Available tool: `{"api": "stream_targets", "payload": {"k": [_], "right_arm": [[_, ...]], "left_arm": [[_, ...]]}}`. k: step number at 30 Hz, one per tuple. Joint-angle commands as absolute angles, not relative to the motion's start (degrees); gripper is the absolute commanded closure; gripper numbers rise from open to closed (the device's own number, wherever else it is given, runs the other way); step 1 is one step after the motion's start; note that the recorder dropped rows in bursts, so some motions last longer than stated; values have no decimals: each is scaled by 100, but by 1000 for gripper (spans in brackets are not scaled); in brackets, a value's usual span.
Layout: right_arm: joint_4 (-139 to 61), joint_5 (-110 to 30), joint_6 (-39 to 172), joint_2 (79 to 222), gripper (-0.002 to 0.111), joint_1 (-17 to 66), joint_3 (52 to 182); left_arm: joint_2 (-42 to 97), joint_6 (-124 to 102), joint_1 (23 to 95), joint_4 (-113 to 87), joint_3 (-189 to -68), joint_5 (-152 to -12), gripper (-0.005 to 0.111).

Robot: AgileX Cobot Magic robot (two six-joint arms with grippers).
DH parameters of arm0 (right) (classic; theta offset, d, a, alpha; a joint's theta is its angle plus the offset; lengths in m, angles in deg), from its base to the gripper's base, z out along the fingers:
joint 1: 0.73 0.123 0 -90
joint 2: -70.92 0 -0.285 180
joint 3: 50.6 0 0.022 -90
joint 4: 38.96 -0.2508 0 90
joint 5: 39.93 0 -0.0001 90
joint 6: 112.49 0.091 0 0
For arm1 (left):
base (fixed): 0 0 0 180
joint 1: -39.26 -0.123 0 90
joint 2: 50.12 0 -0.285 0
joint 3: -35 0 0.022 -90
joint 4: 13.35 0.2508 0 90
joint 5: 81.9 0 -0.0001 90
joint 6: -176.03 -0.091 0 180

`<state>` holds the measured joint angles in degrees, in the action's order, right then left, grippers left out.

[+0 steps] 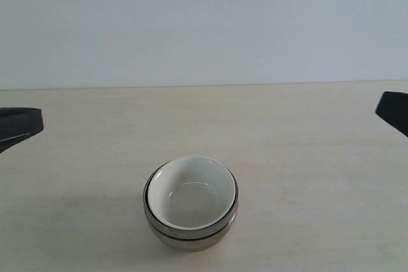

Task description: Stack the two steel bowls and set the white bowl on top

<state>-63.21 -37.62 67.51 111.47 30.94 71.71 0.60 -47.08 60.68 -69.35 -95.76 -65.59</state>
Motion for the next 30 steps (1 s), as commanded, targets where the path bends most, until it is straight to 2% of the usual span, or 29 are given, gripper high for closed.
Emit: {"api": "stream_targets", "payload": {"k": [1,10,14,30], "right_arm": [[-6298,-3504,6828,10575,108,3079,6737],[-6298,-3869,6858,10366,108,3079,6473],[-6298,-4220,6873,10366,108,3079,6473],[-6298,-4220,6873,10366,108,3079,6473]], "left_arm": [[-546,-4766,6052,-7271,-9060,-6818,103],[-1196,-4742,6052,-7576,-8304,-7088,103],[-1196,-4742,6052,-7566,-8242,-6800,103],[-1196,-4742,6052,-7566,-8242,-6862,103]]}}
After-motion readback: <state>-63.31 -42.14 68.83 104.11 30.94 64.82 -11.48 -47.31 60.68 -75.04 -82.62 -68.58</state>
